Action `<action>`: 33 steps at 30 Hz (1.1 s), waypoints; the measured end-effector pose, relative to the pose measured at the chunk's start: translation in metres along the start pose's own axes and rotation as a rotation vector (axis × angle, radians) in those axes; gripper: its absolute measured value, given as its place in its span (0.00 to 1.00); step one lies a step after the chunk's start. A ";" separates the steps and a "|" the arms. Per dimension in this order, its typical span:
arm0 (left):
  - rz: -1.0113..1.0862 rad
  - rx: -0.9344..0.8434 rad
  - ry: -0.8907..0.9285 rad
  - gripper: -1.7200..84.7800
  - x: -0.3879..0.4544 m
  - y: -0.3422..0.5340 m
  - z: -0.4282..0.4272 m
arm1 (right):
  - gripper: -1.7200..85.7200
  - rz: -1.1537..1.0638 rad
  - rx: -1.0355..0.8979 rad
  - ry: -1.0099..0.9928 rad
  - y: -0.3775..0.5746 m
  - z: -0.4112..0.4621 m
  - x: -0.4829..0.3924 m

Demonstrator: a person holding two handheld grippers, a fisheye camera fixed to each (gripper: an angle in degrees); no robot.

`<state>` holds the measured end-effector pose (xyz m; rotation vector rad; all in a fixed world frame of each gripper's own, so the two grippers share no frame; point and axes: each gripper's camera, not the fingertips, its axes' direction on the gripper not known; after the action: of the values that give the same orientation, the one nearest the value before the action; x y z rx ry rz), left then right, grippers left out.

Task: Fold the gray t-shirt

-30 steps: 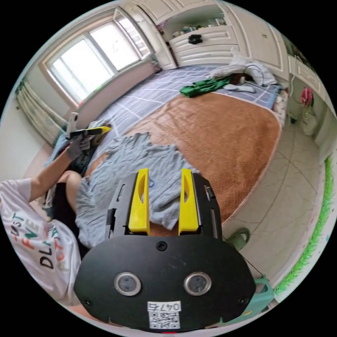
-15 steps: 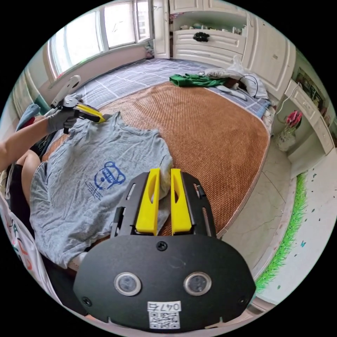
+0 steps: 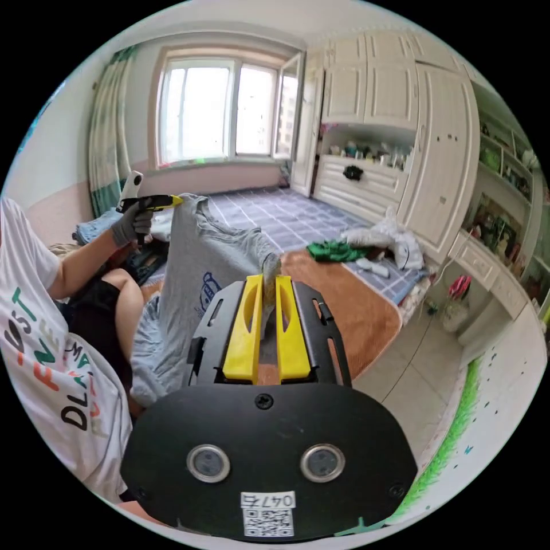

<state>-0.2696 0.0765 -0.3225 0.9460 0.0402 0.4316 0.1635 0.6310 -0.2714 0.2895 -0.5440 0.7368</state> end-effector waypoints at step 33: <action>1.150 1.007 -0.301 0.01 0.492 -0.032 -0.951 | 0.02 -0.580 1.351 -0.080 0.069 -0.643 -0.030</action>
<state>-0.0175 0.9835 -0.8348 1.9928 -0.6474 1.3925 0.3312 0.9414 -0.8143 1.6588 0.0652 0.4169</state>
